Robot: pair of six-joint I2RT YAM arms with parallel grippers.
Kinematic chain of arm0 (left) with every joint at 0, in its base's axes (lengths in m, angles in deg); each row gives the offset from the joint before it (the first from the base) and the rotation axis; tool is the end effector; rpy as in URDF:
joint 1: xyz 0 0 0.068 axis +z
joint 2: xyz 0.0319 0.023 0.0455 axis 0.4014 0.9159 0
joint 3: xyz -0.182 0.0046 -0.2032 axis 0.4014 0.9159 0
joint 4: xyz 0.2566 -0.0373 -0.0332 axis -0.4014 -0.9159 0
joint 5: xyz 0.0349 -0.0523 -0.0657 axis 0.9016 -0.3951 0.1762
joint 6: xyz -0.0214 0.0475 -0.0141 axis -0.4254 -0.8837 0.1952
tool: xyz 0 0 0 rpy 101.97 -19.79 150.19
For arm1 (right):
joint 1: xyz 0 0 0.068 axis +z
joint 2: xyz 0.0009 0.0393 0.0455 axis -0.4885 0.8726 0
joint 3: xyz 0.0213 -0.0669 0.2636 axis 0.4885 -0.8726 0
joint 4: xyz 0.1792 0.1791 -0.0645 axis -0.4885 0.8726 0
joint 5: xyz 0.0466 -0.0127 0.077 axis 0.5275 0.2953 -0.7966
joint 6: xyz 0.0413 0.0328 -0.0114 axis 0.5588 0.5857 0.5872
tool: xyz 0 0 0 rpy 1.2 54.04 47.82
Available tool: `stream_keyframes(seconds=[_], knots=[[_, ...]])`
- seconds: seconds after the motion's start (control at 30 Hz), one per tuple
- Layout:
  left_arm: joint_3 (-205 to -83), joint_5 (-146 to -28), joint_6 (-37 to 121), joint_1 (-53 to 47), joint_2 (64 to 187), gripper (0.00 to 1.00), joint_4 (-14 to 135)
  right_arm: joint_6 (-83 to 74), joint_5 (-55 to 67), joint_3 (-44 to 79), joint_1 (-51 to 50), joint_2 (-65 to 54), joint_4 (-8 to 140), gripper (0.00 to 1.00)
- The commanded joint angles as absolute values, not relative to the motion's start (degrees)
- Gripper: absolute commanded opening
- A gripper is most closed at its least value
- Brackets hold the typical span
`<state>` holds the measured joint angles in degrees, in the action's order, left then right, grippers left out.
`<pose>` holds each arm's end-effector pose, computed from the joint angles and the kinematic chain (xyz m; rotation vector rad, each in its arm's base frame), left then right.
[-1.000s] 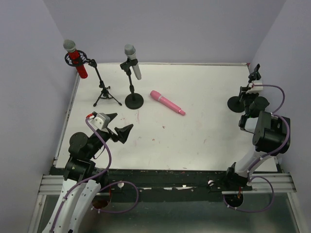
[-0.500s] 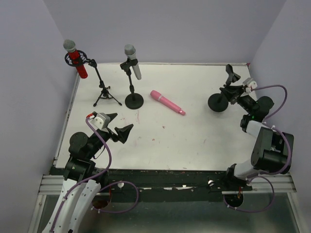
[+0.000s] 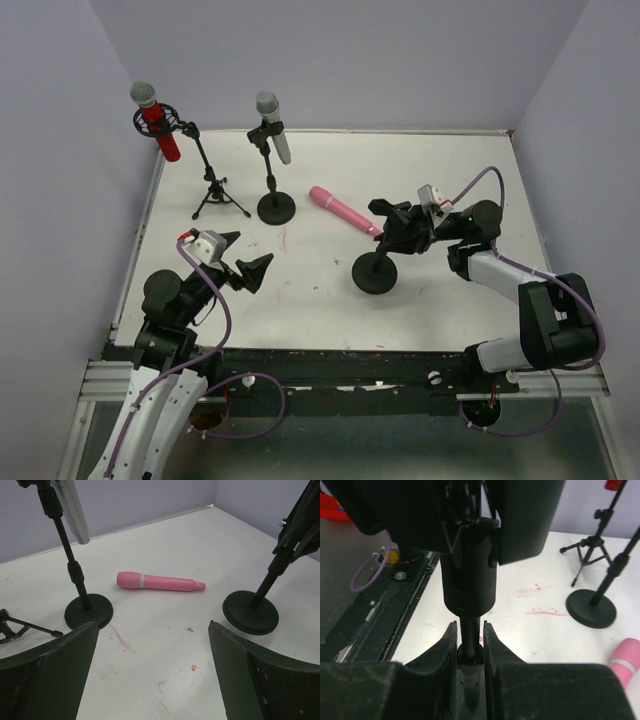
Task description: Attach the microphones to the stand
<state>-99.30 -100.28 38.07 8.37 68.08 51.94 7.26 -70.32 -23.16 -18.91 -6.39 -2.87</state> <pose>0.0992 -0.0408 0.3014 0.4102 1.4923 -0.6031 0.2523 0.0819 0.2725 -1.2750 1.0753 1.2292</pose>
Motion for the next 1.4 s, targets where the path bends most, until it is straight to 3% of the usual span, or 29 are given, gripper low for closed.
stream_keyframes(seconds=[0.0, 0.2, 0.27, 0.33, 0.37, 0.53, 0.67, 0.77, 0.83, 1.07, 1.37], knots=[[-98.4, -102.9, 38.4, 9.5, 68.9, 0.99, 54.3, 4.6, -73.2, -24.0, -16.1, -4.5, -5.5, 0.02], [-97.9, -104.4, 39.3, 10.7, 69.2, 0.99, 55.8, -14.2, -70.8, -23.3, -16.1, -6.0, 16.1, 0.04], [-97.8, -104.7, 39.6, 10.8, 69.6, 0.99, 56.1, -30.0, -67.9, -20.0, -16.0, -6.5, 36.3, 0.05], [-97.8, -104.9, 39.6, 10.9, 69.4, 0.99, 56.0, -63.2, -62.3, -11.8, -14.8, -5.1, 73.3, 0.08], [-97.8, -104.8, 39.6, 11.0, 69.4, 0.99, 56.0, -73.8, -60.3, -8.8, -14.4, -3.3, 84.3, 0.08], [-97.7, -105.0, 39.6, 11.1, 69.0, 0.99, 56.1, -71.2, -62.0, -8.6, -14.5, -1.9, 83.1, 0.12], [-97.7, -104.6, 39.4, 11.1, 68.7, 0.99, 55.8, -70.9, -59.6, -10.3, -14.5, -2.7, 81.9, 0.37], [-97.8, -104.7, 39.4, 11.1, 68.7, 0.99, 55.8, -71.0, -60.4, -9.9, -14.7, -2.7, 83.0, 0.67], [-97.7, -104.8, 39.4, 11.1, 68.5, 0.99, 55.7, -70.4, -61.0, -9.8, -15.7, -3.1, 83.3, 0.77], [-97.7, -104.5, 39.4, 11.1, 68.1, 0.99, 55.6, -67.9, -64.5, -9.5, -23.7, -4.6, 83.6, 0.85], [-97.8, -104.1, 39.4, 11.1, 67.3, 0.99, 55.5, -61.8, -65.7, -6.7, -31.5, -4.5, 84.1, 0.88]])
